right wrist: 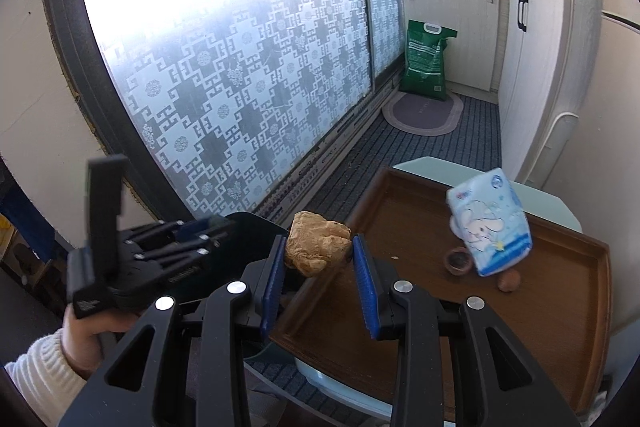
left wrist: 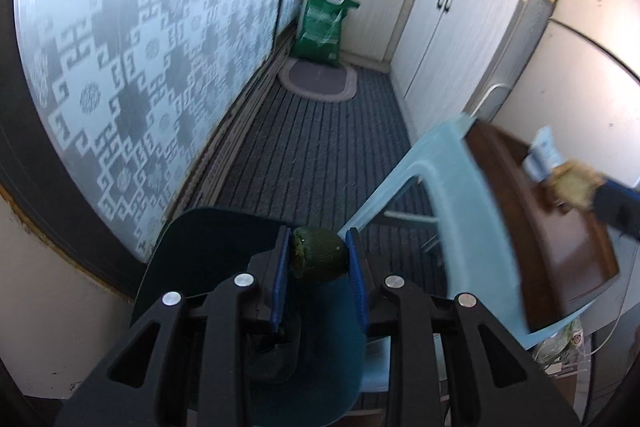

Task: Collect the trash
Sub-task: 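Open the left gripper over the bin while the right lowers the ginger into it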

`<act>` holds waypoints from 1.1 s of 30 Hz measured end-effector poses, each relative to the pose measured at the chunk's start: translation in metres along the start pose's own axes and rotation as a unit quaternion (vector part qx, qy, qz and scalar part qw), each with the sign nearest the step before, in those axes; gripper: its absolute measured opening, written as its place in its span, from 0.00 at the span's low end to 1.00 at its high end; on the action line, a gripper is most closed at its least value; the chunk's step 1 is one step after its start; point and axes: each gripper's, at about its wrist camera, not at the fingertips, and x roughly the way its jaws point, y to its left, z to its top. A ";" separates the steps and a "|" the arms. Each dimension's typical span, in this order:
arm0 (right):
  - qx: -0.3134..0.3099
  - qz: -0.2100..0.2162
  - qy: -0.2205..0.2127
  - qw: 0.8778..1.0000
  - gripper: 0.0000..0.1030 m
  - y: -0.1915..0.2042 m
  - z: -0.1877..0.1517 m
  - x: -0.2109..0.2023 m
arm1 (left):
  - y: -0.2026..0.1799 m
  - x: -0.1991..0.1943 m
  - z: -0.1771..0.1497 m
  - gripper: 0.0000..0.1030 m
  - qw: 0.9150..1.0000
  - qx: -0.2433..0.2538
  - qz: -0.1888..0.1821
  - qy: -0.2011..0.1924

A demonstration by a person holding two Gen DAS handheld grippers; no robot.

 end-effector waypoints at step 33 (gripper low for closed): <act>-0.027 0.009 0.110 0.994 0.33 0.077 0.003 0.101 | 0.056 -0.024 -0.015 0.22 1.000 0.006 -0.002 -0.016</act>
